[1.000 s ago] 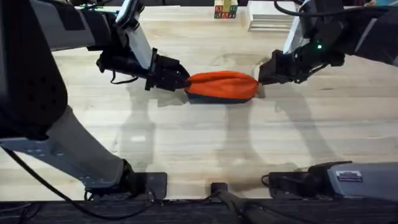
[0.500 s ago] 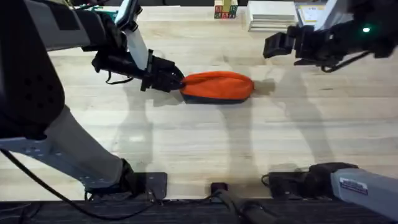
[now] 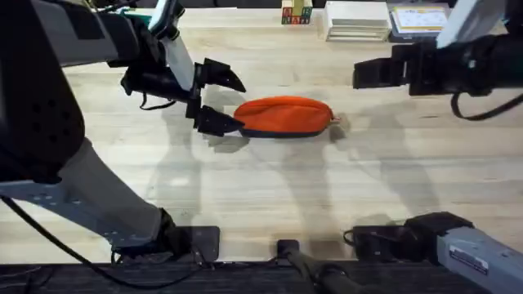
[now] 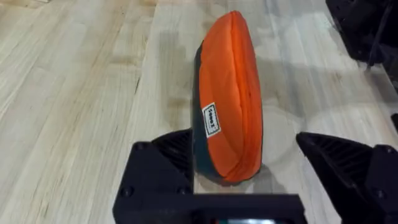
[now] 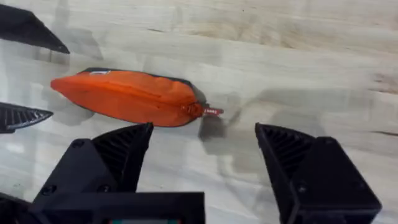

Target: Unzip the bag, pick up the pens from the table one at a time and place them inside, then zip the bag closed.

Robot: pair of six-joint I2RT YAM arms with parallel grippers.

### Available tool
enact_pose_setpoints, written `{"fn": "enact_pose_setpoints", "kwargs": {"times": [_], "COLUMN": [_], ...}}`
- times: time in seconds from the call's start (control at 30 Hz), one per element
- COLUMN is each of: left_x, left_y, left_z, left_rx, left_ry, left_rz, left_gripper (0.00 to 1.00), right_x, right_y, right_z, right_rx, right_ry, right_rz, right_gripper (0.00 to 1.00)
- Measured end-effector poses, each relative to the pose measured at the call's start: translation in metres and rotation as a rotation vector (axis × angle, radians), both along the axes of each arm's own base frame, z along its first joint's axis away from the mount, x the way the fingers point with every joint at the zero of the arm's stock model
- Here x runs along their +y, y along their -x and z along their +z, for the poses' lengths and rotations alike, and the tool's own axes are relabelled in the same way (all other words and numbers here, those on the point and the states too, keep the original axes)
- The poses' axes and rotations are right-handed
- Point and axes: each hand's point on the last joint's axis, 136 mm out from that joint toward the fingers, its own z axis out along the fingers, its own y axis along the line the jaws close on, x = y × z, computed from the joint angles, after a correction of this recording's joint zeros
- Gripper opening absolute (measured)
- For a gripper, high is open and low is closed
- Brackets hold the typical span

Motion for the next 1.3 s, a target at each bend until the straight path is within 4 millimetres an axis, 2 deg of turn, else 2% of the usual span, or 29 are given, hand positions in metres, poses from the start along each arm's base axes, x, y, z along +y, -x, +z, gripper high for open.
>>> {"fn": "enact_pose_setpoints", "kwargs": {"times": [0.17, 0.27, 0.4, 0.43, 0.73, 0.77, 0.97, 1.1, 1.3], "left_x": [0.0, 0.002, 0.006, 0.01, 0.03, 0.039, 0.051, 0.053, 0.054], "left_y": [0.003, 0.006, 0.004, 0.002, -0.004, -0.002, 0.02, 0.034, 0.056], "left_z": [0.003, 0.013, 0.04, 0.058, 0.111, 0.135, 0.172, 0.182, 0.179], "left_rx": [0.019, 0.018, -0.035, -0.058, -0.044, -0.032, 0.037, 0.102, 0.232], "left_ry": [-0.004, -0.031, -0.089, -0.144, -0.33, -0.386, -0.441, -0.449, -0.464], "left_rz": [-0.001, -0.009, -0.011, 0.008, 0.193, 0.305, 0.49, 0.562, 0.604], "left_gripper": [0.995, 0.995, 0.995, 0.995, 0.995, 0.996, 0.996, 0.996, 0.996], "right_x": [-0.001, -0.002, -0.004, -0.006, -0.01, -0.011, -0.012, -0.012, -0.012], "right_y": [0.009, 0.015, 0.028, 0.039, 0.066, 0.071, 0.075, 0.076, 0.076], "right_z": [0.013, 0.022, 0.026, 0.023, 0.023, 0.026, 0.032, 0.034, 0.034], "right_rx": [-0.052, -0.092, -0.098, -0.077, -0.062, -0.082, -0.118, -0.128, -0.128], "right_ry": [0.015, 0.019, 0.036, 0.049, 0.084, 0.096, 0.103, 0.104, 0.104], "right_rz": [0.03, 0.041, 0.062, 0.076, 0.122, 0.138, 0.15, 0.152, 0.152], "right_gripper": [0.998, 0.998, 0.997, 0.998, 0.998, 0.998, 0.998, 0.998, 0.998]}}
